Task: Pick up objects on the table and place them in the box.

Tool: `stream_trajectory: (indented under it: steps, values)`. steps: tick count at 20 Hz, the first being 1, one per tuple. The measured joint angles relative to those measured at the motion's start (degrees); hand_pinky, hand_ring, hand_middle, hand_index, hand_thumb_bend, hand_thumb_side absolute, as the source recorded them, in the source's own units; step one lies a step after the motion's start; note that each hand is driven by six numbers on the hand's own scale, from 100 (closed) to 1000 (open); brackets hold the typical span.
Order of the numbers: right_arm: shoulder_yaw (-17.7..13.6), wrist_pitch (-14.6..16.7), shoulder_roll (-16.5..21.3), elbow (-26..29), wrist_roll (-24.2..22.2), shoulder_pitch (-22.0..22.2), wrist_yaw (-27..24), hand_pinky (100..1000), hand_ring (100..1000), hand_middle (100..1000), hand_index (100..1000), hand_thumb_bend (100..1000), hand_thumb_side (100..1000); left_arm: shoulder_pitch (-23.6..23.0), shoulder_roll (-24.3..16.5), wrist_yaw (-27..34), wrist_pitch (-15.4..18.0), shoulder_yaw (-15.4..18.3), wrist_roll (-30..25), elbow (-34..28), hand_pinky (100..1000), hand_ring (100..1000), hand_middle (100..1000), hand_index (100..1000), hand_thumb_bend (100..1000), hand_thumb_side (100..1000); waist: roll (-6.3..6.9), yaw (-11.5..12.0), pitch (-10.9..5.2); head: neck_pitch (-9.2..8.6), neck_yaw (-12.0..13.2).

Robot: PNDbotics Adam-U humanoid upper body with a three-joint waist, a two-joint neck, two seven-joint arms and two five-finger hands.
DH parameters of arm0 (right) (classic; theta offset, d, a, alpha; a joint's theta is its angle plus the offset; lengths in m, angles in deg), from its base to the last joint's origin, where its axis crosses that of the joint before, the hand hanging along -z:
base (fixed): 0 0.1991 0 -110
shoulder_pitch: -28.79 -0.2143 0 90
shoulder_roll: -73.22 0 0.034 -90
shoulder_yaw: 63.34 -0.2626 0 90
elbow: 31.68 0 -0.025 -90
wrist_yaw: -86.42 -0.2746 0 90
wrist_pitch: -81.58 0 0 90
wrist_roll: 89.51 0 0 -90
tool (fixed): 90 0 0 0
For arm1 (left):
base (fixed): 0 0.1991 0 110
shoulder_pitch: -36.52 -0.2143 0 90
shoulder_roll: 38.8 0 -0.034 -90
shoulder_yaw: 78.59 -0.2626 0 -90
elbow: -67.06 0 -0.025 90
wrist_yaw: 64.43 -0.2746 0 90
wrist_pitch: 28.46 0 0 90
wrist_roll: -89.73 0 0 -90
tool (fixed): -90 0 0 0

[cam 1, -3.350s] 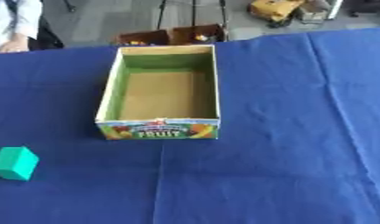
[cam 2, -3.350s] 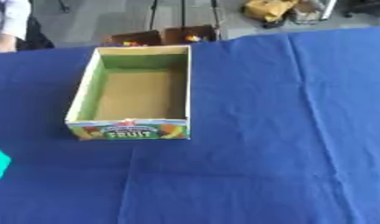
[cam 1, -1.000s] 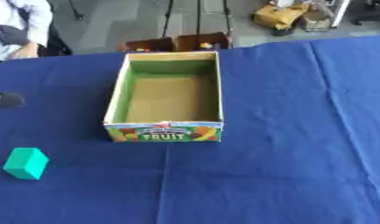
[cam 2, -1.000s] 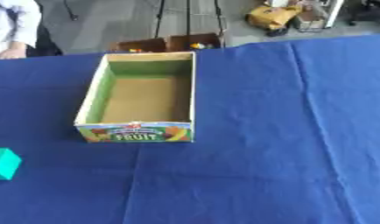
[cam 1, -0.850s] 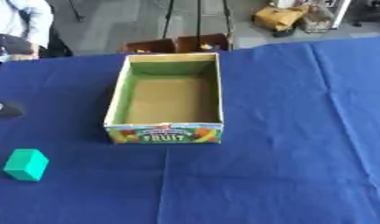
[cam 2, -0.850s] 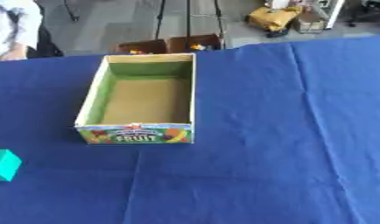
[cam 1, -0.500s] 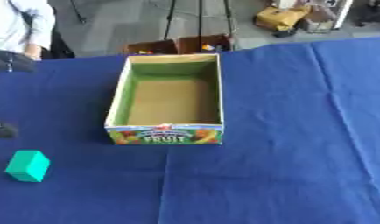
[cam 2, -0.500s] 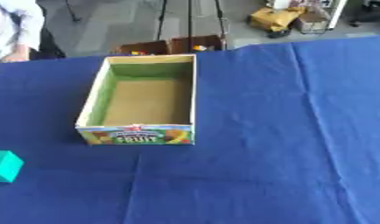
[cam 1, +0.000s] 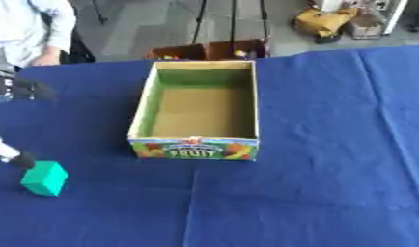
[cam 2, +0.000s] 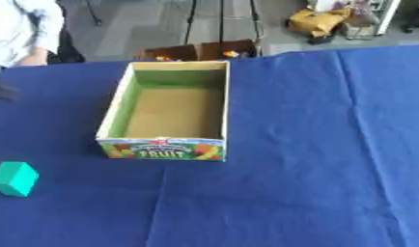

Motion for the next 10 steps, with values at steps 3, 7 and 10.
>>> stream_trajectory:
  steps: [3,7,10]
  values:
    - [-0.01,0.0,0.0,0.0,0.0,-0.01,-0.01,650,663,508,684,100,878,0.0,0.22,-0.31,-0.57,-0.66,-0.57,0.57,940,989,1000,1000,840,820,-0.11,-0.1,0.13,0.0,0.71]
    - [-0.01,0.0,-0.01,0.0,0.0,-0.03,-0.02,650,663,507,683,100,878,0.01,0.74,-1.37,-1.03,-1.94,-1.03,1.96,931,982,1000,1000,801,790,-0.18,-0.33,0.43,-0.02,1.08]
    - [-0.01,0.0,-0.01,0.0,0.0,-0.05,-0.06,651,663,507,683,100,876,0.05,1.13,-2.08,-1.06,-2.89,-1.06,3.86,917,974,1000,1000,733,742,-0.18,-0.41,0.49,-0.08,1.13]
